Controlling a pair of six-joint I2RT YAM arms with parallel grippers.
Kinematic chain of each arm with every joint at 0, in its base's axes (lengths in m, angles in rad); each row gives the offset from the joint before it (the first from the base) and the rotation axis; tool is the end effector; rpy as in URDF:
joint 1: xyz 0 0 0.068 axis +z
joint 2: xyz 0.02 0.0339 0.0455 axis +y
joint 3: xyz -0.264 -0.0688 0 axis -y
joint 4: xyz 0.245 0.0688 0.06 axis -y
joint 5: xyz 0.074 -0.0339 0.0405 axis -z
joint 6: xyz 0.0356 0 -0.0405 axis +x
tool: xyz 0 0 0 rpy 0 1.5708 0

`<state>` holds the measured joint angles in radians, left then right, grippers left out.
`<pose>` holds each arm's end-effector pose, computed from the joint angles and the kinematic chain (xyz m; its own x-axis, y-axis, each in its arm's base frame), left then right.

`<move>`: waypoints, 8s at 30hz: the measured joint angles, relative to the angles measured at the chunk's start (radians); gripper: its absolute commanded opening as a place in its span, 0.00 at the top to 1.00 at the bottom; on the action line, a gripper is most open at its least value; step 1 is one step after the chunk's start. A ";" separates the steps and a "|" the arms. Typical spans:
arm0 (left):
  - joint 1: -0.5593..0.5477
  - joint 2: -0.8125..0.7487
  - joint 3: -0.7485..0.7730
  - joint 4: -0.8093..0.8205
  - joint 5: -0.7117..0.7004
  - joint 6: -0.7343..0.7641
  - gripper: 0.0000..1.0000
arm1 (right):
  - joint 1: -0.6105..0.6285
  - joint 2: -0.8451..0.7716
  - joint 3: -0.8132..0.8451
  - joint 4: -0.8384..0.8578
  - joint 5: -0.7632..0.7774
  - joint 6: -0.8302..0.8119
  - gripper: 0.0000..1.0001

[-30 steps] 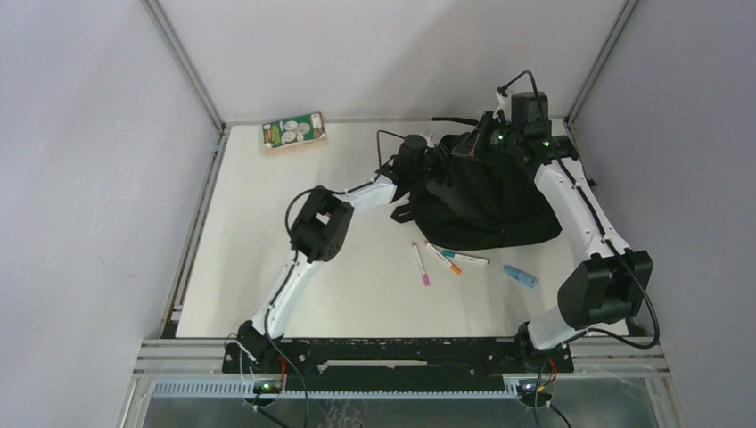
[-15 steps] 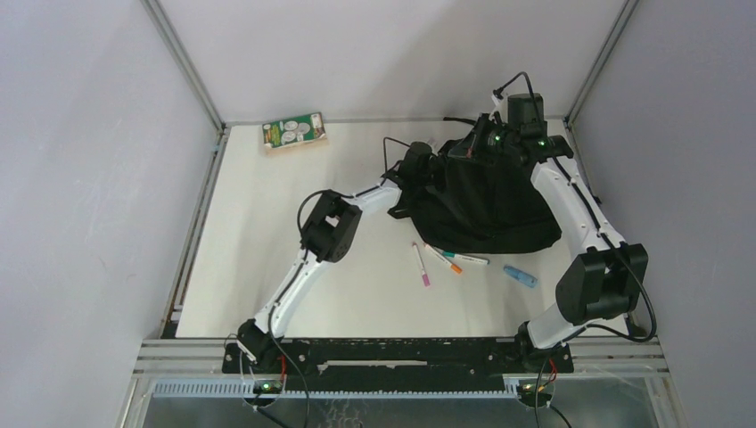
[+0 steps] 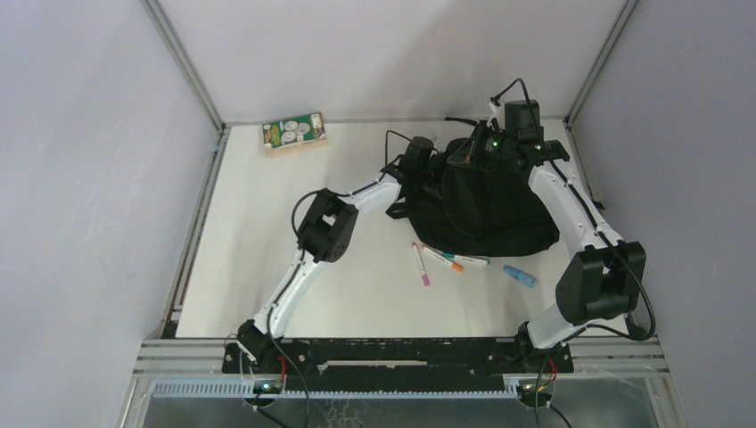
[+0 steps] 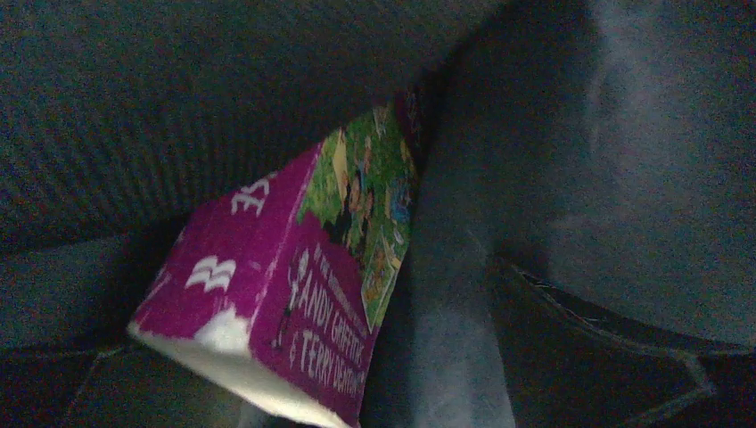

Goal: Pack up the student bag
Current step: Place the book in the student bag, then move the book to the center of the board, then pick up the book from the center of the board.

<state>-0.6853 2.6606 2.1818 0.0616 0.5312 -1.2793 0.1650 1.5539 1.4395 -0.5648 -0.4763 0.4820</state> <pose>0.4491 -0.3904 0.1336 -0.9563 -0.2849 -0.0661 -0.0406 0.3532 -0.9346 0.3406 0.0733 0.3427 -0.7798 0.2878 -0.5559 -0.1539 0.7727 0.6159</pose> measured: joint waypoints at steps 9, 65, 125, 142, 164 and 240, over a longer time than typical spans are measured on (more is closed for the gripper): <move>0.022 -0.270 -0.190 -0.163 -0.062 0.165 0.13 | -0.026 -0.013 -0.035 0.016 0.033 0.000 1.00; 0.900 -0.194 0.013 -0.562 -0.380 0.536 0.21 | 0.045 -0.151 -0.293 -0.014 0.337 -0.030 0.18; 0.425 -1.826 -1.664 -0.548 -0.637 0.335 1.00 | 0.649 0.048 -0.293 0.163 0.322 0.111 0.16; 0.404 -1.851 -1.355 -0.740 -0.584 0.645 1.00 | 0.645 -0.026 -0.336 0.264 0.242 -0.051 0.15; 0.402 -1.947 -1.304 -0.787 -0.196 1.212 1.00 | 0.516 0.072 -0.399 0.642 -0.352 -0.418 0.00; -0.224 -2.160 -1.613 -0.245 -0.712 1.868 0.01 | 0.339 0.162 0.019 0.045 -0.169 0.807 1.00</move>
<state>-0.9089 0.5007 0.5686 -0.1833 -0.1810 0.5884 0.5037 1.7157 1.4590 -0.5201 -0.6449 1.2892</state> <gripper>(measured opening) 0.996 0.336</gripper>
